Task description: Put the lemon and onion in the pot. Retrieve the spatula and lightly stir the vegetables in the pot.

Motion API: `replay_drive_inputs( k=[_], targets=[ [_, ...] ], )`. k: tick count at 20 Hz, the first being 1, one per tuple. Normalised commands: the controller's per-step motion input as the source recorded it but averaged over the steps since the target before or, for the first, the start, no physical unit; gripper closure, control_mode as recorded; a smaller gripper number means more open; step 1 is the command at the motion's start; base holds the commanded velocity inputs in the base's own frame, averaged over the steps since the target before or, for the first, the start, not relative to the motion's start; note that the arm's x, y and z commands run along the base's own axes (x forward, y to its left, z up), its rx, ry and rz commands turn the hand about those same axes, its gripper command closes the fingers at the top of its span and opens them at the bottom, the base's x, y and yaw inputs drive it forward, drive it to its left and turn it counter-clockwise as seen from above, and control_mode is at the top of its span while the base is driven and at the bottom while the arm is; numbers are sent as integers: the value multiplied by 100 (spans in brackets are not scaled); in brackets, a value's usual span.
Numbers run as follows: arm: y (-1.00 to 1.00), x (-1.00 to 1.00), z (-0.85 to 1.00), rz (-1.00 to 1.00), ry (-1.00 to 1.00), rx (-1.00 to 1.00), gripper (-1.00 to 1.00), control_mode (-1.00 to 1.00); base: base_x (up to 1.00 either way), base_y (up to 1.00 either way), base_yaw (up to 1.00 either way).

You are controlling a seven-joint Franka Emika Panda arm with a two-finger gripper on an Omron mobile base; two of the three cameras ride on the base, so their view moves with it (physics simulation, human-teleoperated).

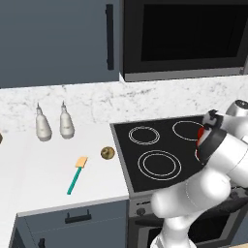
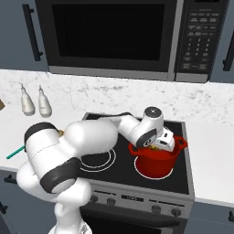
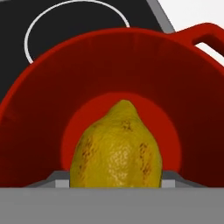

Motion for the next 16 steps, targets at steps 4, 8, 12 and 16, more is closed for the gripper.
replay_drive_inputs(
  k=[4, 8, 12, 16],
  targets=[
    [0, 16, -2, 0, 1, 2, -100, -100, 0, 0, 0],
    [2, 3, 1, 0, 0, 0, -100, -100, 0, 0, 0],
    [2, -12, 57, 0, -10, 0, -100, -100, 0, 0, 0],
    [42, -34, 64, 0, -10, 0, -100, -100, 0, 0, 0]
  ],
)
